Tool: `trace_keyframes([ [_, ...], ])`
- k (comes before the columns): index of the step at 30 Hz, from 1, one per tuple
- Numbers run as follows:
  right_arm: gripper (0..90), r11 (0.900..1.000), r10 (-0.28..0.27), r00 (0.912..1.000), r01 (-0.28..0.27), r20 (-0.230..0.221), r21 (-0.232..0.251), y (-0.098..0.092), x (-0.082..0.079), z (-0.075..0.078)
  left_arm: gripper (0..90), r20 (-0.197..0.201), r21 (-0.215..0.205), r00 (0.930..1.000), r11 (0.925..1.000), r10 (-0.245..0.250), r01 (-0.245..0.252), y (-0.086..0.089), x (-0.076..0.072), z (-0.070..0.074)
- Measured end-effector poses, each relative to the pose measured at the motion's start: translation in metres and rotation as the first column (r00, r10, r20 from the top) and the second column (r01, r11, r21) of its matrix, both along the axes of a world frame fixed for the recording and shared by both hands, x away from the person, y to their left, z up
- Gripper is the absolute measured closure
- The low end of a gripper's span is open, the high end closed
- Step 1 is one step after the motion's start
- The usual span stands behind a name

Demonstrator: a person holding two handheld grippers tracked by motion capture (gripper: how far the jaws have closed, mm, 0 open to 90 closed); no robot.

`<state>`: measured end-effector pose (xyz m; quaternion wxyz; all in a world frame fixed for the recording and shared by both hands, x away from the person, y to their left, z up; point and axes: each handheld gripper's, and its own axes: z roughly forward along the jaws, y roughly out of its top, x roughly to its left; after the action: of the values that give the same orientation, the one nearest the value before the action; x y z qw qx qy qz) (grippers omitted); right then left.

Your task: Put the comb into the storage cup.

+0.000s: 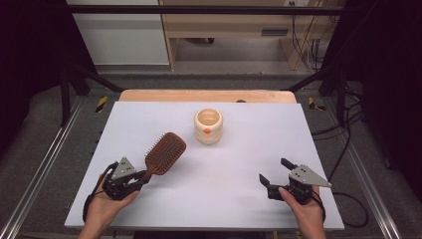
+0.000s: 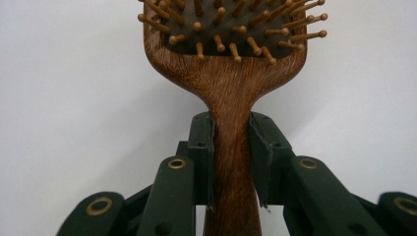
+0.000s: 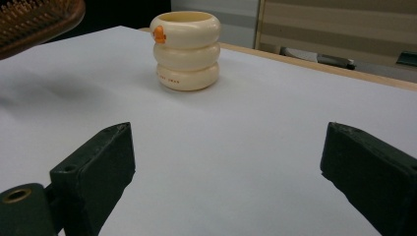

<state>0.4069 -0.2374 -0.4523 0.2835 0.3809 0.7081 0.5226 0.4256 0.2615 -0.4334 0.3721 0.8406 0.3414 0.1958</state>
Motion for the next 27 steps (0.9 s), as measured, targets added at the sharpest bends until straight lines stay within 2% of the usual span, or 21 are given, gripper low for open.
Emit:
trace_keyframes([
  [3,6.4,1.000,0.008,1.0000,-0.008,-0.002,0.005,0.004,-0.001,0.001,72.2,0.046,-0.011,0.9988,0.9998,-0.016,0.016,-0.002,0.000,0.005],
  [5,6.4,1.000,0.015,0.9999,-0.015,0.000,0.006,0.007,-0.001,0.002,72.3,0.058,-0.032,0.9981,0.9993,-0.019,0.021,-0.004,0.000,0.007],
  [8,6.4,1.000,0.025,0.9997,-0.025,-0.001,0.010,0.012,-0.001,0.002,72.2,0.084,-0.041,0.9962,0.9988,-0.022,0.025,-0.009,0.002,0.010],
  [14,6.4,0.999,0.037,0.9993,-0.037,-0.003,0.013,0.018,-0.001,0.003,72.2,0.119,-0.084,0.9923,0.9954,-0.036,0.046,-0.022,0.008,0.014],
  [18,6.4,0.999,0.036,0.9993,-0.036,-0.006,0.019,0.018,-0.001,0.004,72.2,0.143,-0.087,0.9884,0.9941,-0.052,0.065,-0.031,0.012,0.018],
  [21,6.4,0.999,0.033,0.9994,-0.033,-0.003,0.025,0.018,-0.001,0.005,72.2,0.156,-0.114,0.9859,0.9903,-0.061,0.080,-0.039,0.017,0.020],
  [27,7.3,0.998,0.021,0.9997,-0.021,-0.013,0.057,0.023,0.000,0.006,72.3,0.189,-0.130,0.9790,0.9862,-0.077,0.102,-0.057,0.024,0.022],
])
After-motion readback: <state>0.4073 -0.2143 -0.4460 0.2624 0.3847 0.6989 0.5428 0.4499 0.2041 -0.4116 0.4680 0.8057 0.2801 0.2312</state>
